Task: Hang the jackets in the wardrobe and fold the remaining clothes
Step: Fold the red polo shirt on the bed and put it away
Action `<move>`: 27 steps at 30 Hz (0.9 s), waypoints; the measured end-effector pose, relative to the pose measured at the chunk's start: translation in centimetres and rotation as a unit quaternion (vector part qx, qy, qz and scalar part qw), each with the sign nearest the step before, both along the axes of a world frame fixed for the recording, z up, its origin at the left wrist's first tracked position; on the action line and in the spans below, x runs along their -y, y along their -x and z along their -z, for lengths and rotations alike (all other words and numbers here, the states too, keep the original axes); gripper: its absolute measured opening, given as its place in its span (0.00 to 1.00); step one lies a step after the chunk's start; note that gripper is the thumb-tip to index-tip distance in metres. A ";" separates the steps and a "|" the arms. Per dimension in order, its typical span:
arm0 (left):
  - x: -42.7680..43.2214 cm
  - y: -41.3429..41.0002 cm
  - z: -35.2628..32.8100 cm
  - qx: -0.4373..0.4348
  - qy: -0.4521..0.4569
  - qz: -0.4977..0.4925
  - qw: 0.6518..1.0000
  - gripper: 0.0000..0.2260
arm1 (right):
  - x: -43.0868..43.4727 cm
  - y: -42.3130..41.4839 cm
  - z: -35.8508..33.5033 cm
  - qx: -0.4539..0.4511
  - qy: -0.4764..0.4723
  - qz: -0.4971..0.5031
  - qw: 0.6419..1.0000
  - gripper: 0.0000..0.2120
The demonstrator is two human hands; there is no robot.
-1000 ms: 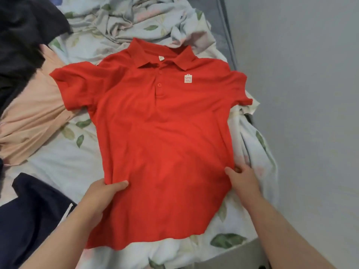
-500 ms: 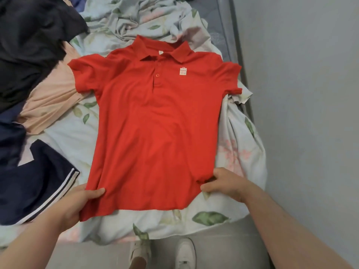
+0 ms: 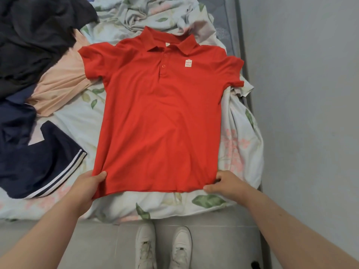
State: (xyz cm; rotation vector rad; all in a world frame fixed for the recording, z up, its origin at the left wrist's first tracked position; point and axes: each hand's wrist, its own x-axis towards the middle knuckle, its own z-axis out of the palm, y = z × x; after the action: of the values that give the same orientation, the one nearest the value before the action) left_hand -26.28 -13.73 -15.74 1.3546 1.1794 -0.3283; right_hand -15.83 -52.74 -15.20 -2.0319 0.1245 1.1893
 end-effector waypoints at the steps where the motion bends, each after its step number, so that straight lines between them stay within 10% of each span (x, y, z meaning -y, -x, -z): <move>1: 0.1 0.3 0.1 -0.001 -0.006 0.002 1.000 0.07 | 0.0 0.2 0.0 0.063 0.034 -0.021 0.997 0.15; 8: -1.8 2.0 -0.5 -0.039 -0.071 0.068 0.994 0.05 | 2.7 1.7 -1.6 0.011 -0.044 0.321 0.946 0.07; 17: -3.0 4.9 0.3 -0.177 -0.103 0.199 0.959 0.04 | 2.5 4.4 -1.5 0.008 0.240 0.140 0.961 0.11; 21: -3.1 2.1 -1.6 -0.217 -0.306 0.363 0.853 0.11 | -0.6 3.1 -2.9 0.090 0.372 0.118 0.916 0.13; 27: 0.0 -9.1 -2.7 0.120 -0.461 0.436 0.764 0.30 | -9.1 -3.4 -2.2 0.427 0.270 -0.129 0.853 0.30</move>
State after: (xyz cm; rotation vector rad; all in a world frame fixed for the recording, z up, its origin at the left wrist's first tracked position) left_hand -17.18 -13.76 -13.07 2.7182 0.3549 -0.1945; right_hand -12.47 -43.64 -12.97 -2.9694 -0.2962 0.2816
